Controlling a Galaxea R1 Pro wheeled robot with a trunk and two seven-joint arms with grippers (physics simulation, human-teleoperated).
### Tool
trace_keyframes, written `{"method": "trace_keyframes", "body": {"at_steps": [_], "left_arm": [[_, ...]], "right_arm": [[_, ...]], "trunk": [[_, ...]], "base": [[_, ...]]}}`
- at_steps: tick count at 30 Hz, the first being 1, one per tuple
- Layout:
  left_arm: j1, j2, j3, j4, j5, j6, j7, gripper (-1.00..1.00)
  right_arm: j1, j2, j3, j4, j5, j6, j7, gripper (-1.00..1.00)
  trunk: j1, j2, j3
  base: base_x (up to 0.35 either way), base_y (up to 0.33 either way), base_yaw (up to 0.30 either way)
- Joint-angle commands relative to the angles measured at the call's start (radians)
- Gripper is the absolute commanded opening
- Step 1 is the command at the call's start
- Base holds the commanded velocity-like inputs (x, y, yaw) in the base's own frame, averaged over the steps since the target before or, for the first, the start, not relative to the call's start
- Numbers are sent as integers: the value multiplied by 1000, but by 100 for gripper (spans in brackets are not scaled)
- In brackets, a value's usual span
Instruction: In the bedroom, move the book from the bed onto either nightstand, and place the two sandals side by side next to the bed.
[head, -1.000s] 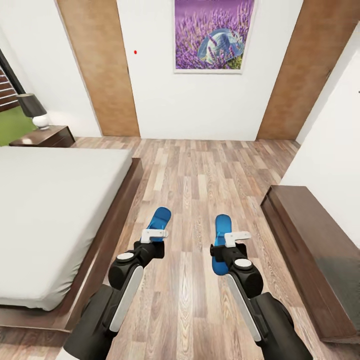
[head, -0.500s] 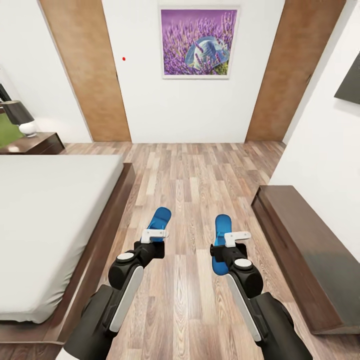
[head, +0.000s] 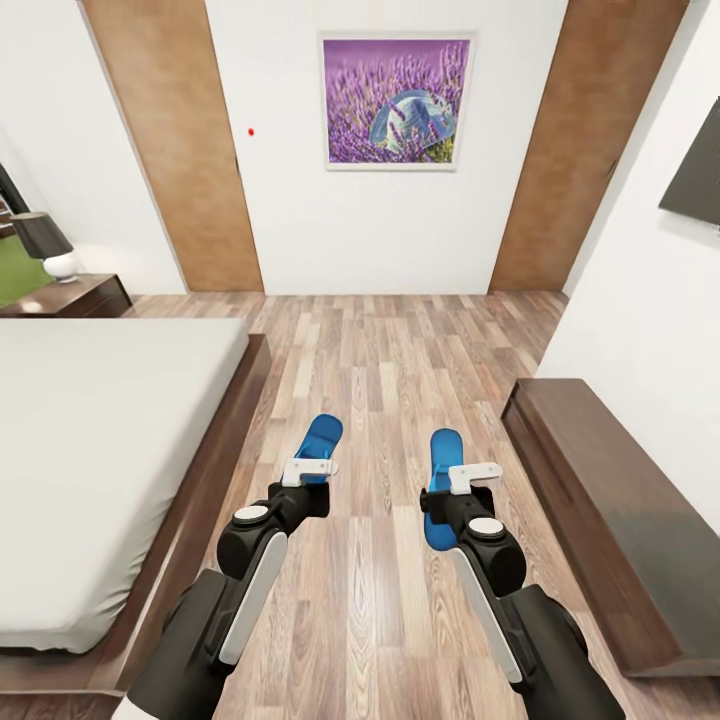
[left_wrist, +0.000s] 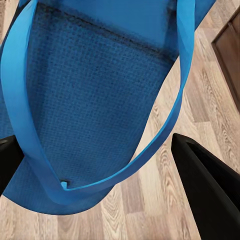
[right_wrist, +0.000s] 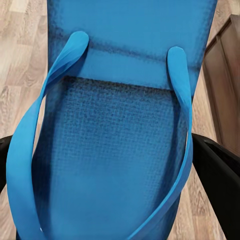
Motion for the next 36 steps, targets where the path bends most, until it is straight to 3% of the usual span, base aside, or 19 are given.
{"method": "trace_keyframes", "body": {"at_steps": [1,6,36], "left_arm": [[-1,0,-1,-1,10,4,10,-100],[-1,0,-1,-1,9,4,10,-100],[-1,2,-6,-1,7,0,9,-100]], "right_arm": [[-1,0,1,-1,-9,3,-9,-100],[-1,-1,1,-1,-9,3,-9,-100],[-1,0,3,-1,-9,3,-9,-100]], "trunk": [[-3,6,3],[-23,41,27],[-23,41,76]], "base": [[0,0,0],[0,0,0],[0,0,0]]}}
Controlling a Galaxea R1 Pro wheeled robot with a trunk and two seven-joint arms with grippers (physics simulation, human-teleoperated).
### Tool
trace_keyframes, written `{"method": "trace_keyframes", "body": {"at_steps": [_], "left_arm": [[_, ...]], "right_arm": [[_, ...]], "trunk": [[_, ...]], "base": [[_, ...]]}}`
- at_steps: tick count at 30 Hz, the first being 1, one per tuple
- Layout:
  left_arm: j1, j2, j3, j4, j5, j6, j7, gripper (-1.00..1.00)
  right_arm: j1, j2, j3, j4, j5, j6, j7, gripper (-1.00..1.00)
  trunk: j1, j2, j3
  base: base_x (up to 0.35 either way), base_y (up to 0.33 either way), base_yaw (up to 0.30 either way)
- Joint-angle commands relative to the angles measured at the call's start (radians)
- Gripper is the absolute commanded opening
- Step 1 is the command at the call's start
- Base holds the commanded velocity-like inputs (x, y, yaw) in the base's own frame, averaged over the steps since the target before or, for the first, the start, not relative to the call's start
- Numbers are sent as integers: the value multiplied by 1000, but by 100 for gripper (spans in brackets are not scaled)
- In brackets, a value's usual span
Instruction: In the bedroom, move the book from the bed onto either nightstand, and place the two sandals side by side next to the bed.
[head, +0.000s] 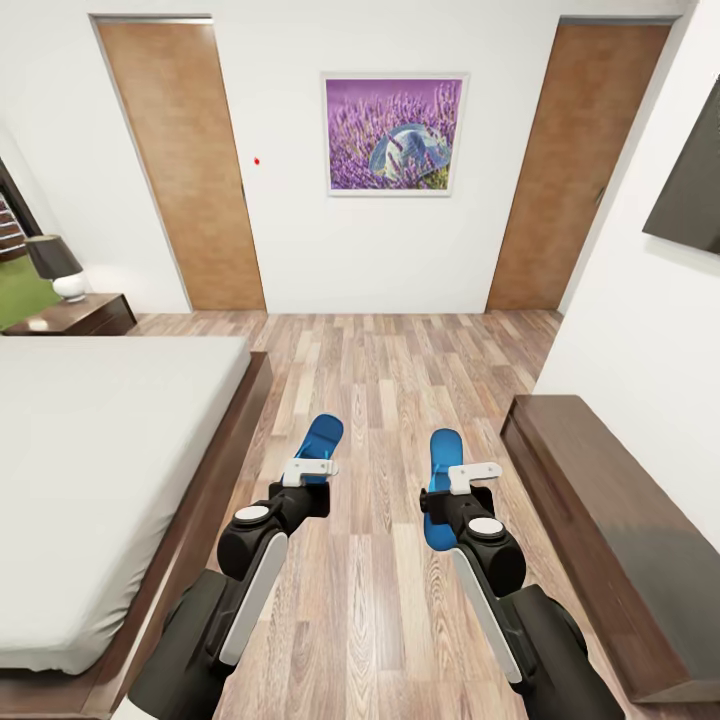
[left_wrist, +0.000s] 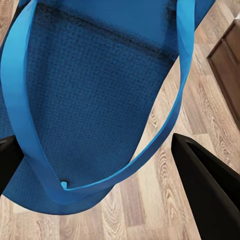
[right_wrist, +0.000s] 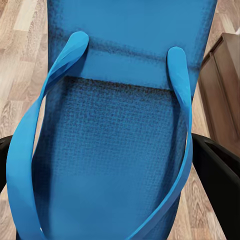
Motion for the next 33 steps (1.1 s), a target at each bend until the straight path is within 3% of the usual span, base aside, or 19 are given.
{"method": "trace_keyframes", "body": {"at_steps": [1,13,33], "left_arm": [[-1,0,-1,-1,10,3,10,-100],[-1,0,-3,-1,9,3,9,-100],[-1,-1,-7,1,12,4,10,-100]], "right_arm": [[-1,0,1,-1,-9,3,-9,-100],[-1,0,1,-1,-9,6,-9,-100],[-1,0,0,1,-1,22,-11,-100]], "trunk": [[1,-2,0],[1,-2,17],[1,-2,19]], "base": [[0,0,0],[21,0,0],[314,0,0]]}}
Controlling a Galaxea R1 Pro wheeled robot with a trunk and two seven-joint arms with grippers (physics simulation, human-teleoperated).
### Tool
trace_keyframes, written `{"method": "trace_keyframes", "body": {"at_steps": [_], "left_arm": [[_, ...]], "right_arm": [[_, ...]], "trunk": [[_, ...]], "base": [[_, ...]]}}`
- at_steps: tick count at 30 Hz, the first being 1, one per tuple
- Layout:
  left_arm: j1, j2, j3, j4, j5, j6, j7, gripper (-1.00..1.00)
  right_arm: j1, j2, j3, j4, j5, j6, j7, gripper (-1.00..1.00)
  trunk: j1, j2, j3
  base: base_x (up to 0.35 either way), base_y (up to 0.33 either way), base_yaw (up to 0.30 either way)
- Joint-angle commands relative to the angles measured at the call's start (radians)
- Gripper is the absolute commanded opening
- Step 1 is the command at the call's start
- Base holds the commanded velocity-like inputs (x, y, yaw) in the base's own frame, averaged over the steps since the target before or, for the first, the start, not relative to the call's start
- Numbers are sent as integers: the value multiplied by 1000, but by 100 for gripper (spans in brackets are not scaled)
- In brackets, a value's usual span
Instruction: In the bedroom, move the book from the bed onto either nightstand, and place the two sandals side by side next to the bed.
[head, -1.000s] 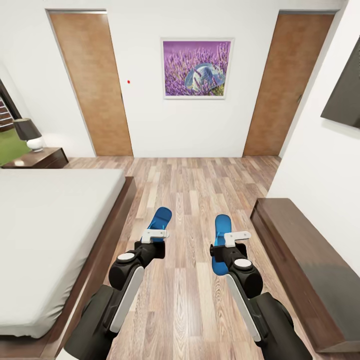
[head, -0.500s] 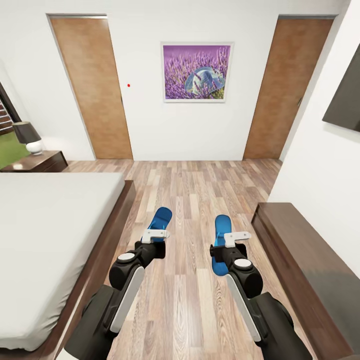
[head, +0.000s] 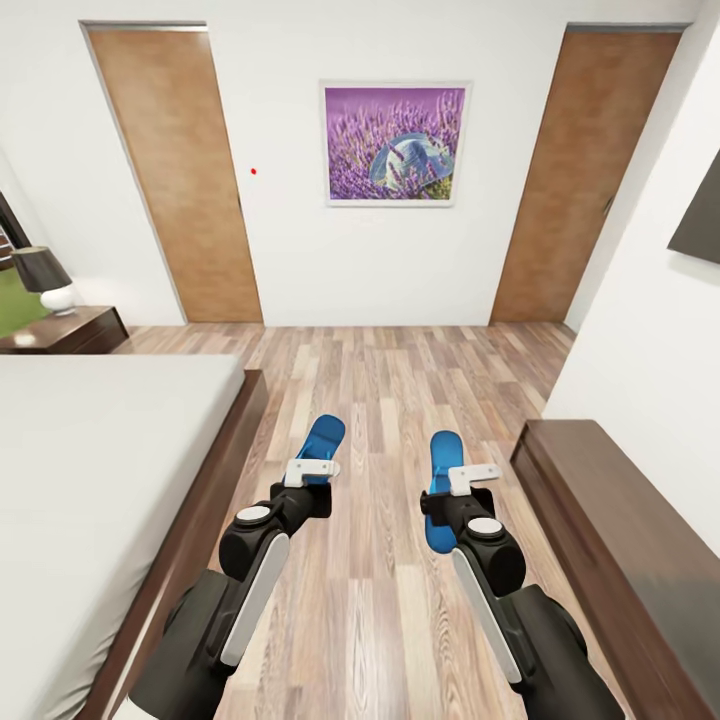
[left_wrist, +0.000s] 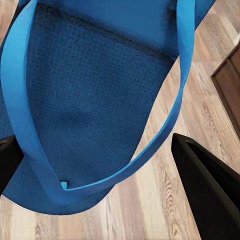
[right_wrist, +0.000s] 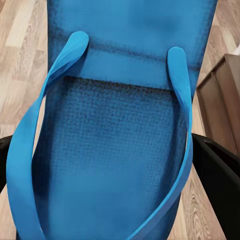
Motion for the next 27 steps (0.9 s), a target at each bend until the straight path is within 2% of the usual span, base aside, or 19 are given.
{"method": "trace_keyframes", "body": {"at_steps": [1,12,27], "left_arm": [[-1,0,-1,-1,10,4,10,-100],[-1,0,-1,-1,10,3,10,-100],[-1,0,-3,-1,10,3,11,-100]], "right_arm": [[-1,0,1,0,-8,4,-9,-100],[-1,0,0,0,-8,5,-9,-100],[-1,0,-1,0,-8,5,-9,-100]], "trunk": [[1,-2,-2],[1,-2,-2],[1,-2,-2]], "base": [[331,0,0],[330,-13,0],[330,-132,0]]}}
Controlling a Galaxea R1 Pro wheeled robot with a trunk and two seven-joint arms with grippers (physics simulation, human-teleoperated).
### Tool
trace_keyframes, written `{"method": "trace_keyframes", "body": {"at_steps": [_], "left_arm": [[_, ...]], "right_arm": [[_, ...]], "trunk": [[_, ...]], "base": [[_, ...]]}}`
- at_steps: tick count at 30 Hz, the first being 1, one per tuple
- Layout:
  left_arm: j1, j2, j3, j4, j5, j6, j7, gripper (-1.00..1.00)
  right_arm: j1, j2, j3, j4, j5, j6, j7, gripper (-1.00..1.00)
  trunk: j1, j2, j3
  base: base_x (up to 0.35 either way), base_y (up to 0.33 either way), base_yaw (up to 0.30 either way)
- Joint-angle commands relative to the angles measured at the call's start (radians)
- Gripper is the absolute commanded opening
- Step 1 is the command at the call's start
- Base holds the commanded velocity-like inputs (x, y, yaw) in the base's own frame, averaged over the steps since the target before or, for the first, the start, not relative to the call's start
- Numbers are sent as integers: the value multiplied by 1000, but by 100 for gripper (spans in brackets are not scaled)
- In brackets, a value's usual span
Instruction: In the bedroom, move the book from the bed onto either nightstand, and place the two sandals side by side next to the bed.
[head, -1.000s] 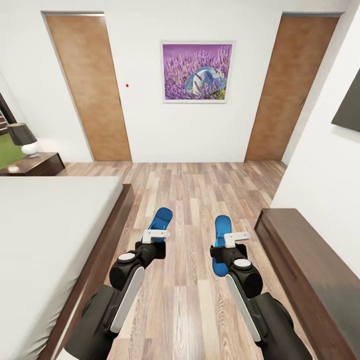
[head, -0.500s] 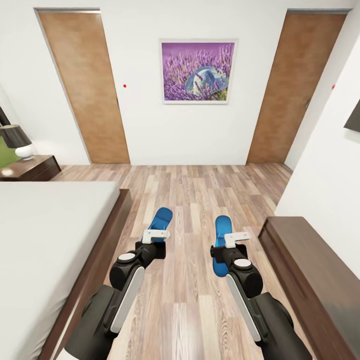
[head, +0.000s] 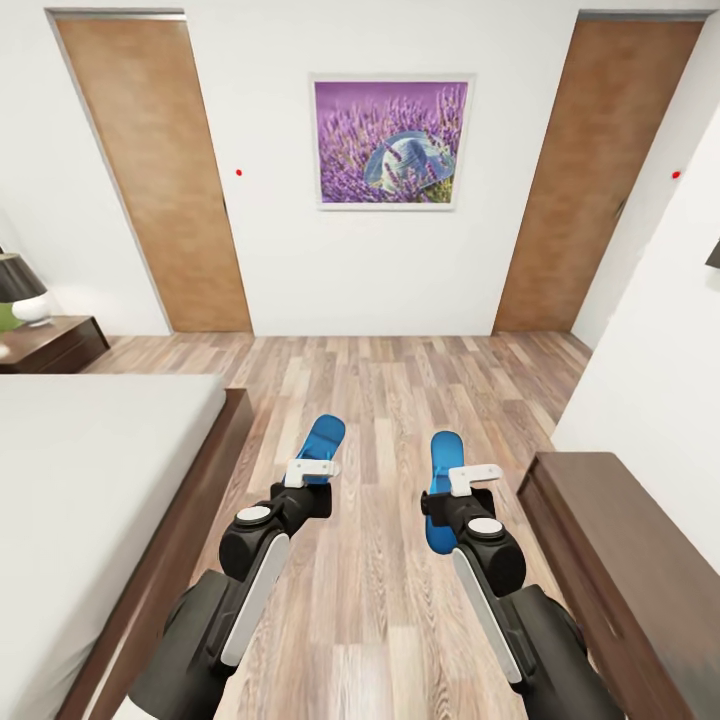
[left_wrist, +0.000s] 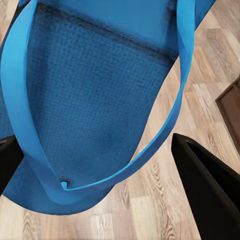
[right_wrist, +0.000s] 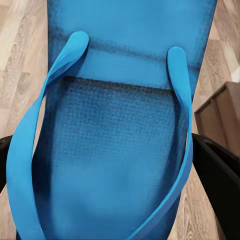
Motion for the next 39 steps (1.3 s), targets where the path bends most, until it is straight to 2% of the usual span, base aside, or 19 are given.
{"method": "trace_keyframes", "body": {"at_steps": [1,16,39], "left_arm": [[-1,0,-1,-1,9,4,11,-100],[-1,0,1,-1,10,4,11,-100],[-1,0,1,10,2,4,11,-100]], "right_arm": [[-1,0,2,-1,-7,4,-9,-100],[-2,0,1,-2,-7,4,-9,-100],[-1,-1,1,-3,-7,4,-9,-100]], "trunk": [[1,-2,-2],[1,-2,-2],[1,-2,-2]], "base": [[328,-153,0],[328,-139,0],[273,-8,0]]}}
